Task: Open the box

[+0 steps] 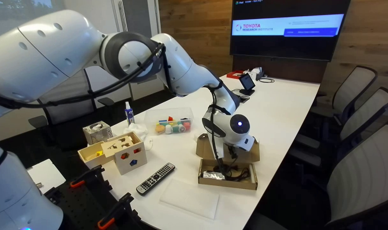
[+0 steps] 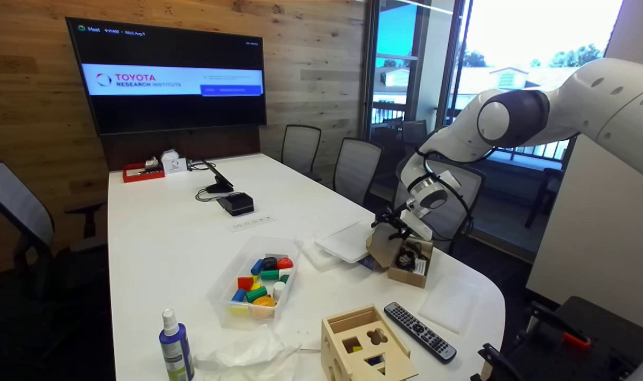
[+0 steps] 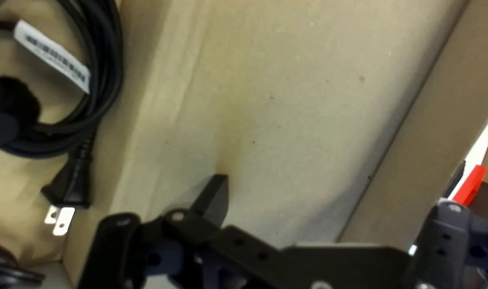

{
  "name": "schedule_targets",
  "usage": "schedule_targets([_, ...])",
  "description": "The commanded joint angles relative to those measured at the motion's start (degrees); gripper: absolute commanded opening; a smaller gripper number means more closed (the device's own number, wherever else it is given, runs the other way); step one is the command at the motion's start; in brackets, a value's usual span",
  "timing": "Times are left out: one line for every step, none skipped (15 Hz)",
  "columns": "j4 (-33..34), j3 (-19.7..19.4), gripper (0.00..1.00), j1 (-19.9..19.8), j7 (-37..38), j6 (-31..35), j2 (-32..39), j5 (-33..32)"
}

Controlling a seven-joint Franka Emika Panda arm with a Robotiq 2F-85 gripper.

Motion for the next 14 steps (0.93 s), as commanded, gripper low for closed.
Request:
schedule_targets([4.72,0.22,1.0,0.89,3.9,0.45,4.11,-4.49])
schedule_targets([5.46,0.25,1.0,0.94,4.96,0.41,4.77,-5.96])
schedule_targets([6.11,0.22,1.0,1.04,6.56,0.03,5.42,-7.89])
schedule_targets([6.79,0.21,1.0,1.23,8.32,-0.2,6.04,-10.01])
schedule_targets([7.58,0.48,1.0,1.29,9.74,-0.21,6.75,-11.96])
schedule_targets([8.34,0.88,1.0,1.25,11.06,-0.22,7.44,-13.89])
schedule_targets([9.0,1.23,1.0,1.25,12.51,-0.36,8.09,-15.96])
schedule_targets([9.67,1.51,1.0,1.17,13.95,-0.51,8.73,-18.06])
schedule_targets([10.34,1.92,1.0,0.94,15.25,-0.45,9.21,-20.08])
schedule_targets([10.78,2.34,1.0,0.73,16.56,-0.41,9.5,-22.07])
schedule_targets([11.2,2.82,1.0,0.41,17.88,-0.41,9.78,-24.04])
schedule_targets([11.44,3.38,1.0,0.12,19.06,-0.33,10.04,-25.93])
schedule_targets([11.75,3.99,1.0,-0.17,20.17,-0.31,10.39,-27.89])
schedule_targets([12.13,4.65,1.0,-0.5,21.16,-0.26,10.82,-29.59])
